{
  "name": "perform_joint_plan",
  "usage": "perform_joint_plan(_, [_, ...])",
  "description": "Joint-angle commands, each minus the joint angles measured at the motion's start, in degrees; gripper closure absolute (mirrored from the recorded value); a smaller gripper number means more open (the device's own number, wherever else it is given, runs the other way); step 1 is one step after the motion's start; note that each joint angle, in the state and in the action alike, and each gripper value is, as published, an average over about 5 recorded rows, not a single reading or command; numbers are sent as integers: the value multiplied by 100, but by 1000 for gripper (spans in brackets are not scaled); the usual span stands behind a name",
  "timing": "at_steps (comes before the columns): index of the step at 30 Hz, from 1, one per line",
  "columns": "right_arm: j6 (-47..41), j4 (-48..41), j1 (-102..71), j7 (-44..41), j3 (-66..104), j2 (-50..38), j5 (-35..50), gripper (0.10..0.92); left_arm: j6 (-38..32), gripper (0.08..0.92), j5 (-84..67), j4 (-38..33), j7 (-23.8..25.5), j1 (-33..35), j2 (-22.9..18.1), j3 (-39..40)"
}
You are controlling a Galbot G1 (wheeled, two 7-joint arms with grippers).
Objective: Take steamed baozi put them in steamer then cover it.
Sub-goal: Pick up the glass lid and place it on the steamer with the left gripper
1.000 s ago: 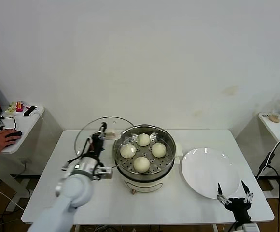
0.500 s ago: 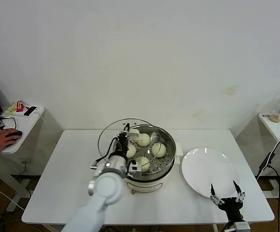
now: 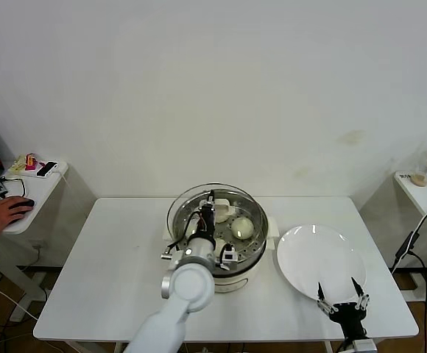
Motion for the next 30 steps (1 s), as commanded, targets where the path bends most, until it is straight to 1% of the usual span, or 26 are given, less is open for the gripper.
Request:
perform_joint_plan(1, [16,-6,-9,18,4,-23,0,203,-5,859,324,289,19,44,-342,42])
perform_joint_plan(23, [34,-76,2,14,-33,-37,-14,203,-91,859,386,537,-104,79,-458,-46])
perform_joint_plan(30, [30,-83,4,9,-40,-48,-25,203,-107,859,339,470,-181,136,-525,-49])
